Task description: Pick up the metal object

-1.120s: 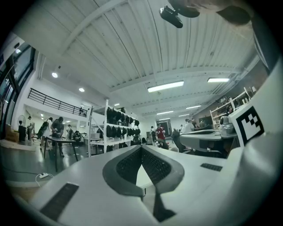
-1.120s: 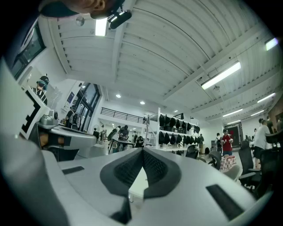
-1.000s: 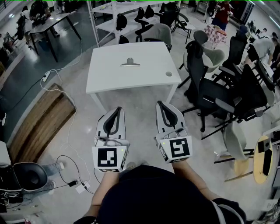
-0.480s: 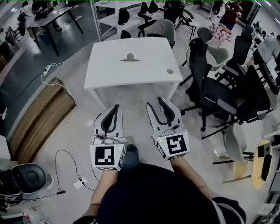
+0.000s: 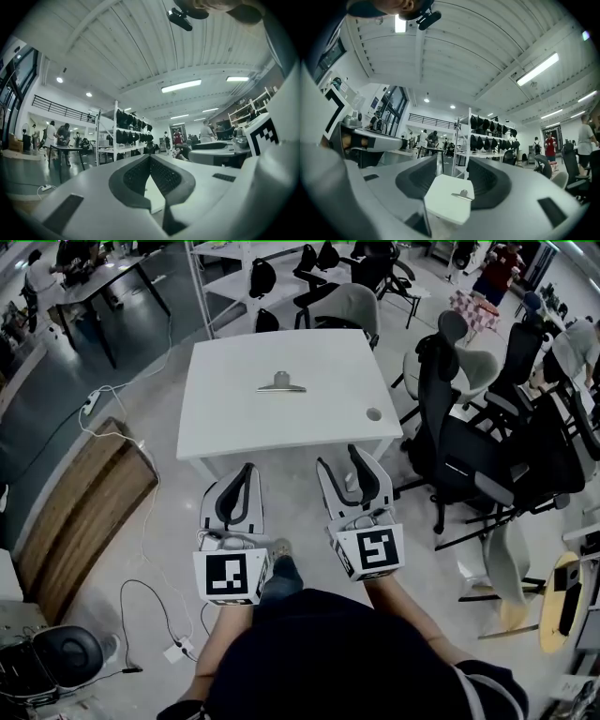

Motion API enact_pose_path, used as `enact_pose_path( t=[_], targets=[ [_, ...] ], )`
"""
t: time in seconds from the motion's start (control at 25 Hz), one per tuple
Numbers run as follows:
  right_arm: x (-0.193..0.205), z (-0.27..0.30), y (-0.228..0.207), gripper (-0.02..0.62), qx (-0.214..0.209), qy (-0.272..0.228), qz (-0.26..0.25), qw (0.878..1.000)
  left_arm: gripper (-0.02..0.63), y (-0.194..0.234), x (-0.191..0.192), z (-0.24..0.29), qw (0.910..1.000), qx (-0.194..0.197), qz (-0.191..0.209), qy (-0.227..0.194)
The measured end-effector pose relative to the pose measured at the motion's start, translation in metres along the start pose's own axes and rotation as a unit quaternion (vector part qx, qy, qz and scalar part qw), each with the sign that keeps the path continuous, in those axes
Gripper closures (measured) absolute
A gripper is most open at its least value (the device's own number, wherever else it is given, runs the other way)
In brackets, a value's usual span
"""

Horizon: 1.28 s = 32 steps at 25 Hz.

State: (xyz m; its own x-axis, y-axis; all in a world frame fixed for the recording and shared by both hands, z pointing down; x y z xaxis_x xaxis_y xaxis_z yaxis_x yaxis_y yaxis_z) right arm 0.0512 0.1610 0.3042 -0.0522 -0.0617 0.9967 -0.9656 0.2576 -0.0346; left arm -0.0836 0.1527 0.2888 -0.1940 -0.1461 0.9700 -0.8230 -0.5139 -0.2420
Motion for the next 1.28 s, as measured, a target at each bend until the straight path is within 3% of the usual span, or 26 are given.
enact_pose_path(
  t=[0.64,1.28],
  targets=[
    [0.019,0.157,-0.029,0.369,0.055,0.000,-0.002,0.998,0.584,0.097,0.038,0.137,0.9987,0.051,-0.006,-0.005],
    [0.053,0.256,-0.070,0.368,0.028,0.008,-0.020,0.999,0.584,0.121,0.070,0.234,0.9980,0.061,-0.016,0.001]
  ],
)
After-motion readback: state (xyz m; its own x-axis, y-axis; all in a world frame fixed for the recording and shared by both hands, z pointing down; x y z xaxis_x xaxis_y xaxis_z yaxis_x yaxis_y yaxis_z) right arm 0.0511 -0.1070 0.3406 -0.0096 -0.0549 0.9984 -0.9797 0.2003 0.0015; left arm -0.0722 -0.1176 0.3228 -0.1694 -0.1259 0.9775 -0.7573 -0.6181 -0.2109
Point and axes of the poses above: the fingertips, and each gripper's own axes: z forward along the fingers, y to its left, x out of its underside, the point moved 1 cm from there along -z, backward along the fingers, and after that the axes turned 8 degrees about z, right-handed, at the moved point
